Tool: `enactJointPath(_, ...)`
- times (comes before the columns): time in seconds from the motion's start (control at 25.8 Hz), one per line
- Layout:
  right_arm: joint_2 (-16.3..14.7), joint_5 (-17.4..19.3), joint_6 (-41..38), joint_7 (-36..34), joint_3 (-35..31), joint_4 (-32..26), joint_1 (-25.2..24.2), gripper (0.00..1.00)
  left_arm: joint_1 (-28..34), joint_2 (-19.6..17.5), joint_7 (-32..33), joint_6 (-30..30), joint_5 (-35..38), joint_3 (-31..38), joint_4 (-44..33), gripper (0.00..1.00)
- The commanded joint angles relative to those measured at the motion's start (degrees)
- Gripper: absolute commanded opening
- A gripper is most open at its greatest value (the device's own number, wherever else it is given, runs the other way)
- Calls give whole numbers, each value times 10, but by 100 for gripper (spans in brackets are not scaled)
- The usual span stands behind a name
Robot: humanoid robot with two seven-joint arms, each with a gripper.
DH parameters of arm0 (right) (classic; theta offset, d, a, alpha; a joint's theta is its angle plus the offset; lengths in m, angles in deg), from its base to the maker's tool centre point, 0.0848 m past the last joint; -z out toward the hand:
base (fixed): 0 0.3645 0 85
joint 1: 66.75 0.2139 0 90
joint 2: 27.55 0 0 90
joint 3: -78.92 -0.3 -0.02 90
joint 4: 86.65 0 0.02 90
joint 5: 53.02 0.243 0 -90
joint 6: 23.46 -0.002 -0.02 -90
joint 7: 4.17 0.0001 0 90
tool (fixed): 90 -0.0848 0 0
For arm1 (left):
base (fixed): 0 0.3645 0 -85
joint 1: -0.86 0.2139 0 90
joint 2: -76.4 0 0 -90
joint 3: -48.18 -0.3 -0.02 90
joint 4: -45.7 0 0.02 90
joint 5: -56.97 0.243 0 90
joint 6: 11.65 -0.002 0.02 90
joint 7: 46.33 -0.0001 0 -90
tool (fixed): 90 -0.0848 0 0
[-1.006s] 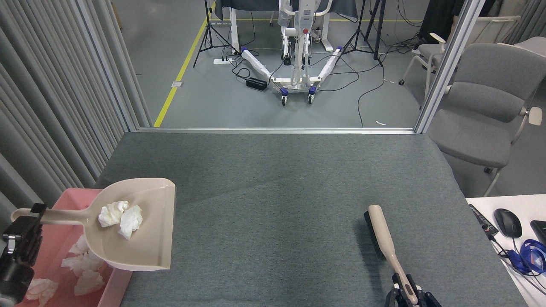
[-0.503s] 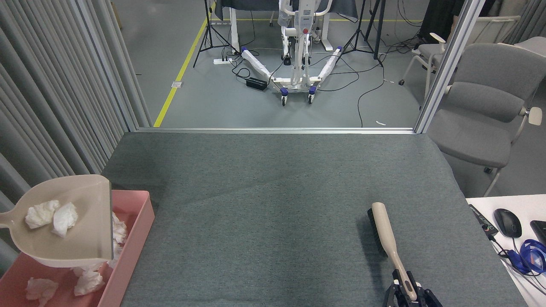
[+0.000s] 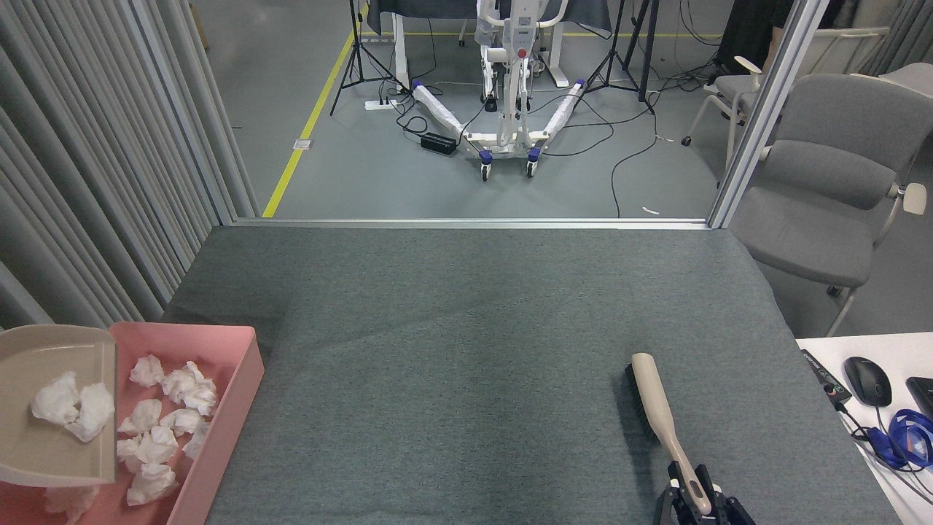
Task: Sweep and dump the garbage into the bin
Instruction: 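Tilt the dustpan with the left gripper to dump the tissue into the bin, then bring the empty dustpan back and lower it onto the table with the left gripper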
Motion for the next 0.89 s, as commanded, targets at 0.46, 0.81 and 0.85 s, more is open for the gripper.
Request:
enactJointPath(0.46,0,0,15,-12,0,-16,-9,85,9,3,-1,26,-302,4,-117,0)
enactJointPath(0.81,0,-2,19,-11,-5,-95,-50,87,-114,156,-8,18,-215,-201,-153,0)
enactJointPath(0.85,0,-2,20,-11,-7,-103,-55,87,-131,182,-8,6,-184,-214,-150,0)
